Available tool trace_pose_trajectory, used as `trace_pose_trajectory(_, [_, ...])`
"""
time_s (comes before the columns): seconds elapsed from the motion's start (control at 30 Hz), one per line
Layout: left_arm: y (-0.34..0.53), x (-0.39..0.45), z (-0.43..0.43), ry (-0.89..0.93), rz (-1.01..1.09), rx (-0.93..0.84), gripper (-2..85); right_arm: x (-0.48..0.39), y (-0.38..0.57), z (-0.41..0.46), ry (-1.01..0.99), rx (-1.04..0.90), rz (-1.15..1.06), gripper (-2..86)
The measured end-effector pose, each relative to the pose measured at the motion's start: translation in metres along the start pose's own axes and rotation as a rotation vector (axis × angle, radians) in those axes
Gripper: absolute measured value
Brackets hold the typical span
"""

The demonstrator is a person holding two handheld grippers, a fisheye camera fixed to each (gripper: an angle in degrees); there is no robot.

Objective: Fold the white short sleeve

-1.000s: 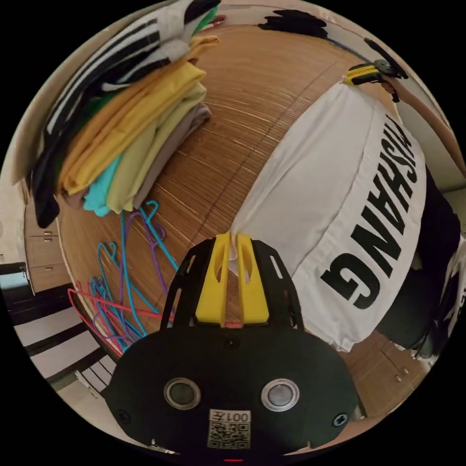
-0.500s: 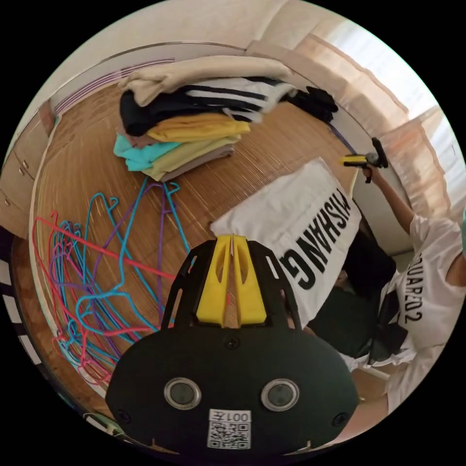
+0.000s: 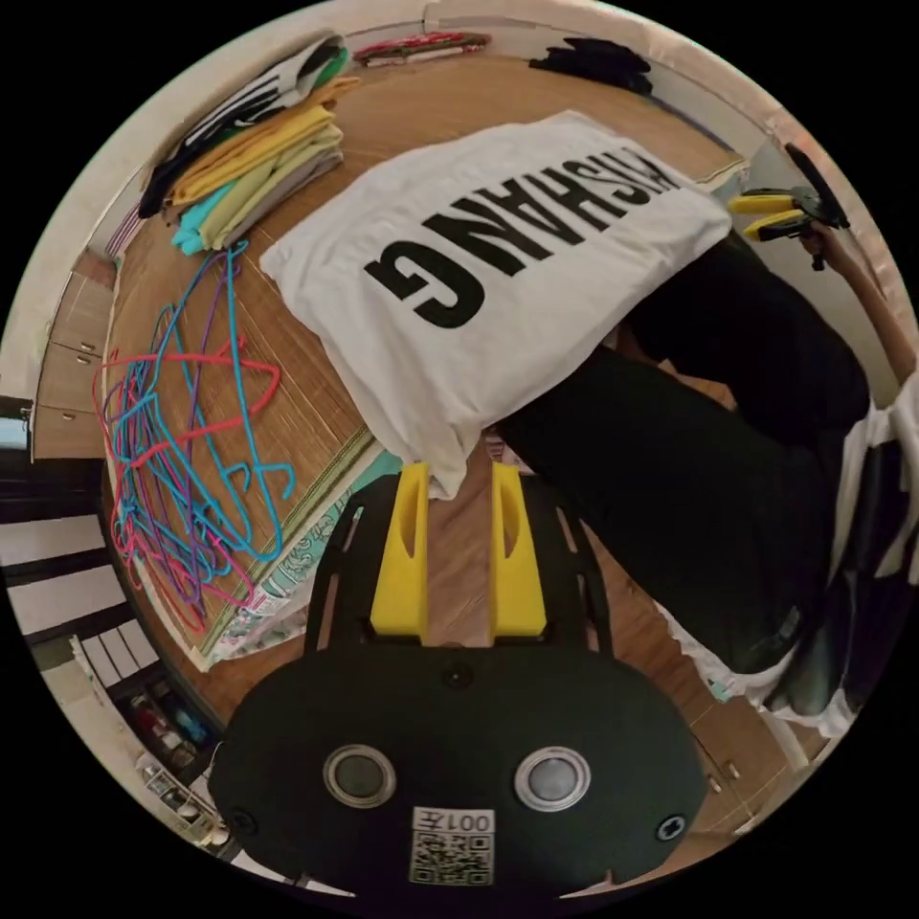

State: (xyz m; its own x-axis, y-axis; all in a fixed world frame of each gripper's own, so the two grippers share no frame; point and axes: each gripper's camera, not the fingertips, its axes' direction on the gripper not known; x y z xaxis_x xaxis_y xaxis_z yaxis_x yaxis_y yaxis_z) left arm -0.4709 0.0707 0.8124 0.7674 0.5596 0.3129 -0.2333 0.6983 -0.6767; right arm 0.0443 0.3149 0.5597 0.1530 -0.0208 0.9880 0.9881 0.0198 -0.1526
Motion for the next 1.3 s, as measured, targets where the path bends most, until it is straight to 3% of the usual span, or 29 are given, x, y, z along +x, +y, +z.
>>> trace_pose_trajectory(0.13, [-0.011, 0.039, 0.010, -0.166, -0.016, 0.004, 3.8, -0.010, -0.004, 0.020, 0.031, 0.054, -0.012, 7.8])
trace_pose_trajectory(0.33, [0.004, 0.074, 0.000, -0.159, -0.020, 0.059, -0.5, -0.032, 0.006, 0.016, 0.146, 0.099, -0.030, 3.2])
trace_pose_trajectory(0.43, [0.018, 0.083, 0.006, -0.119, -0.078, 0.114, -0.5, -0.039, 0.017, 0.030, 0.116, 0.118, -0.026, 3.4])
trace_pose_trajectory(0.67, [0.021, 0.144, 0.030, -0.300, -0.126, 0.058, 3.3, -0.072, 0.031, 0.059, 0.195, 0.077, -0.040, 8.2])
trace_pose_trajectory(0.83, [0.033, 0.165, 0.005, -0.273, -0.257, 0.149, 3.0, -0.137, 0.033, 0.074, 0.382, 0.041, -0.246, 11.3])
trace_pose_trajectory(0.97, [0.006, 0.206, -0.012, -0.262, -0.138, 0.220, 3.4, -0.172, 0.023, 0.120, 0.533, -0.036, -0.398, 12.5])
trace_pose_trajectory(1.1, [-0.036, 0.270, -0.013, -0.140, 0.088, 0.295, 7.3, -0.198, 0.016, 0.162, 0.672, -0.038, -0.486, 13.4])
trace_pose_trajectory(1.3, [-0.078, 0.368, 0.029, -0.242, 0.340, 0.257, 12.4, -0.225, 0.012, 0.195, 0.874, 0.027, -0.481, 13.4])
